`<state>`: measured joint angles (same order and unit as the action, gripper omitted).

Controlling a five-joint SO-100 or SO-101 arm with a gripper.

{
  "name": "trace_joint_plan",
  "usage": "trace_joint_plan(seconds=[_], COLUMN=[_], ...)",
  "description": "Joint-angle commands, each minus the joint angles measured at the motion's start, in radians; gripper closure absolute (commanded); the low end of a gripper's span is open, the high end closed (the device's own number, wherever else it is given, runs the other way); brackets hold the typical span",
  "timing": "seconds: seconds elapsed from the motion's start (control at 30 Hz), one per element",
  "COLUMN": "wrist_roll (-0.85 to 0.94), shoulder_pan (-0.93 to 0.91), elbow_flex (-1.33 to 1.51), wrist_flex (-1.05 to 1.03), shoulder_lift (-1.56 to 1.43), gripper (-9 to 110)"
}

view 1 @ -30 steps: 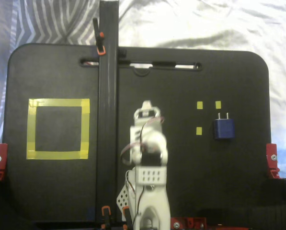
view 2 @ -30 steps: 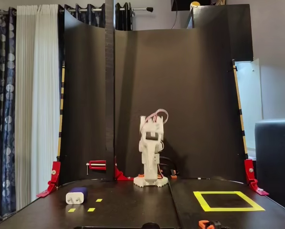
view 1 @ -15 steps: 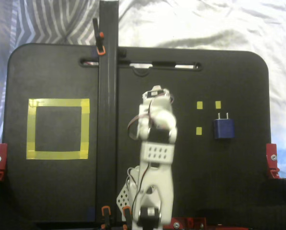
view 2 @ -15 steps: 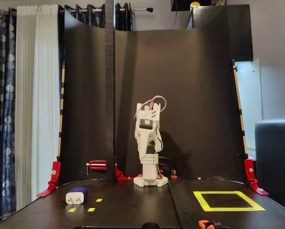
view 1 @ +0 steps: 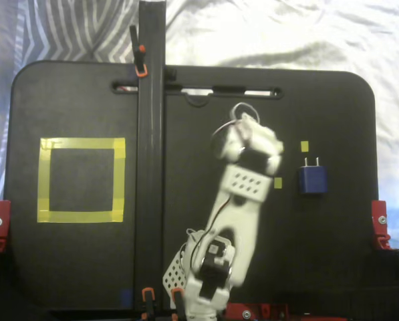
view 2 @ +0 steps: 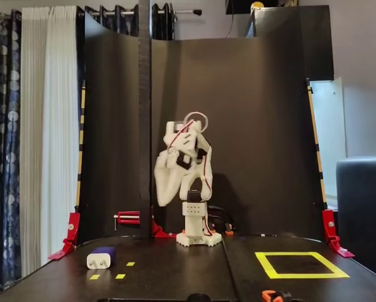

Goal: Grasp a block and put it in the designated area.

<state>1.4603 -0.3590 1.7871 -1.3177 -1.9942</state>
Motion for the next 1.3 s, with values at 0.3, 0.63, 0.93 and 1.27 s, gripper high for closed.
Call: trace_joint_plan(seconds=[0.3,0.63,0.93,1.27], wrist_roll=[0.658,0.885,1.014,1.025], shoulder_pan=[-0.255,-0.439,-0.591,-0.634], elbow_flex=[-0.288,-0.298,-0.393,-0.558], wrist_flex=[-0.416,-0.278,-0.127,-0.106], shoulder_lift=[0.210,0.351,0.561,0.742], gripper=[101,101,101,100])
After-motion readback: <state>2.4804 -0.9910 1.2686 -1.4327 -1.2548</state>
